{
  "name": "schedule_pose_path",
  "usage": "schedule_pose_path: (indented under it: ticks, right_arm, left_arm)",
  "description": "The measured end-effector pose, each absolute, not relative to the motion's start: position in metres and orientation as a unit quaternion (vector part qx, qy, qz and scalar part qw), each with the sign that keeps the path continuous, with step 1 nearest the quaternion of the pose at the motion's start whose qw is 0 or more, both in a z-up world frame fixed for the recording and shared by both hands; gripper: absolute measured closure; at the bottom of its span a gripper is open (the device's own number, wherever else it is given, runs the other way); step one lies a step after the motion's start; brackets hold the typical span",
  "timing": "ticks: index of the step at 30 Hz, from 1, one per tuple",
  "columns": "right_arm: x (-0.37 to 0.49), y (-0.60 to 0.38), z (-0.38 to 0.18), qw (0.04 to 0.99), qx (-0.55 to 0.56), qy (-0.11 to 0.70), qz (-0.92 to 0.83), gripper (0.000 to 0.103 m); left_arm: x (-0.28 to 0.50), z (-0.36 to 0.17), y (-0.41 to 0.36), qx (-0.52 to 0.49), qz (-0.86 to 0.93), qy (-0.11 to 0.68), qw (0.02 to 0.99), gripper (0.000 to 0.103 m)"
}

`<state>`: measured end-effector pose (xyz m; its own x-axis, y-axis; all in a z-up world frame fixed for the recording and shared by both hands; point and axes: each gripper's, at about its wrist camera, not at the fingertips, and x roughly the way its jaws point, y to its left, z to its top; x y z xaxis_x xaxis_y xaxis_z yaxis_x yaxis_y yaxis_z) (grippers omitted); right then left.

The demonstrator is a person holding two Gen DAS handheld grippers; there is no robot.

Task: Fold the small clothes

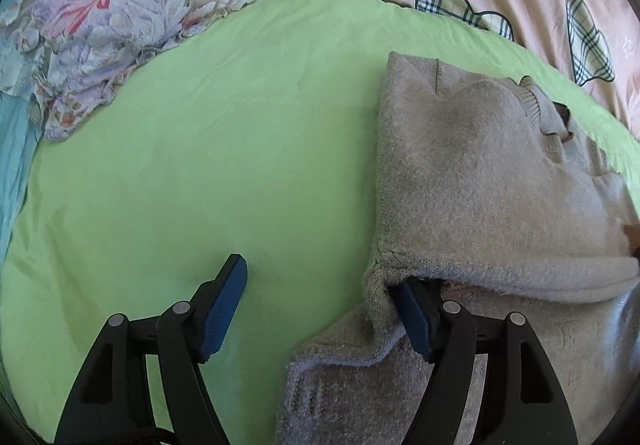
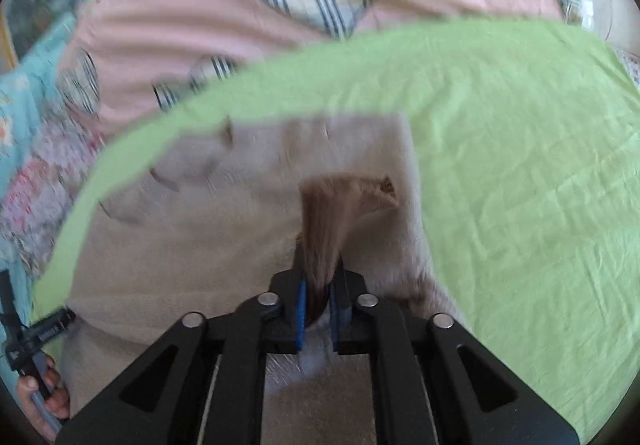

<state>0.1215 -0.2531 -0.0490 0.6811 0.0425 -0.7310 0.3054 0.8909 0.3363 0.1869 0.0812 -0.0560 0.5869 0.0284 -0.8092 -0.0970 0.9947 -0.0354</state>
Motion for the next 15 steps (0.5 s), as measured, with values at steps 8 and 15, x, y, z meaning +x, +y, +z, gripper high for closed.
schedule_pose_path:
  ticks: [8,15]
  right_arm:
    - [0.108,-0.219,0.022,0.929,0.211,0.303,0.007,0.048]
    - [0.263,-0.098,0.022,0.846,0.186,0.399,0.300,0.046]
  left_arm:
    - [0.178,-0.059,0.106,-0.125,-0.031,0.437,0.890,0.029]
    - [0.175,-0.062,0.094,-0.093,-0.013,0.423,0.901,0.026]
